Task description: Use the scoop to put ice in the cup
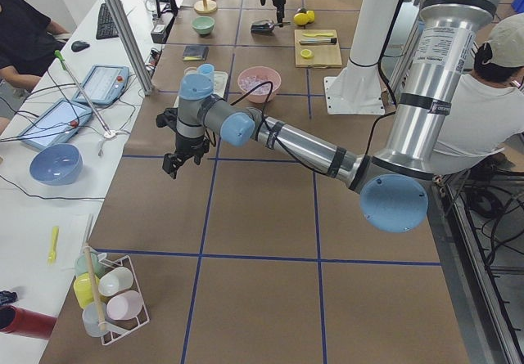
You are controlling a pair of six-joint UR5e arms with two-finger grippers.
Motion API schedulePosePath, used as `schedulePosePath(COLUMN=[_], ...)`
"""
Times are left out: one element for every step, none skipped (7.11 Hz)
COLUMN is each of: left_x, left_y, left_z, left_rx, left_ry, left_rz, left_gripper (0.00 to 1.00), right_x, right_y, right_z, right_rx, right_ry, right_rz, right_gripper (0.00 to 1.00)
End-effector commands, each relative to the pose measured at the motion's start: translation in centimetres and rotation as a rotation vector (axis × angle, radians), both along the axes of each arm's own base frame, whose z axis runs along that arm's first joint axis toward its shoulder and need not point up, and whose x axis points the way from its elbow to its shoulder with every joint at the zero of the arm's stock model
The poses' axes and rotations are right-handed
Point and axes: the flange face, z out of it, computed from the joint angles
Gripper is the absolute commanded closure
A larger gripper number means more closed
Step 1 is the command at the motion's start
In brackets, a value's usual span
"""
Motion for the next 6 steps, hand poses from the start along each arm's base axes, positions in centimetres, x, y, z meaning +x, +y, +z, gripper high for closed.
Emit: schedulePosePath(left_x=[-0.2, -1.2, -3.5, -5.6, -8.0, -11.8], left_y=[0.1, 0.2, -0.1, -0.3, -0.3, 0.8], left_z=[0.1, 0.8, 1.2, 1.9, 3.7, 7.5], left_rx=[0.003, -0.006, -0.025, -0.044, -0.103, -0.19], left_ry=[-0.005, -0.006, -0.002, 0.002, 0.058, 0.114], left_rz=[0.0, -0.015, -0.055, -0.087, -0.095, -0.136], left_gripper=[0.0, 0.0, 0.0, 0.0, 0.0, 0.0], right_x=[6.0, 10.0, 14.9, 18.0, 20.0, 22.9], right_y=[-2.2, -3.1, -4.3, -4.7, -4.7, -4.2], right_z=[-0.6, 0.7, 3.0, 5.3, 7.9, 10.6], right_rx=[0.114, 0.214, 0.284, 0.31, 0.312, 0.301], right_ry=[-0.011, 0.003, 0.007, 0.014, 0.01, -0.034], right_rz=[0.027, -0.019, -0.042, -0.055, -0.069, -0.06], right_gripper=[0.0, 0.0, 0.0, 0.0, 0.0, 0.0])
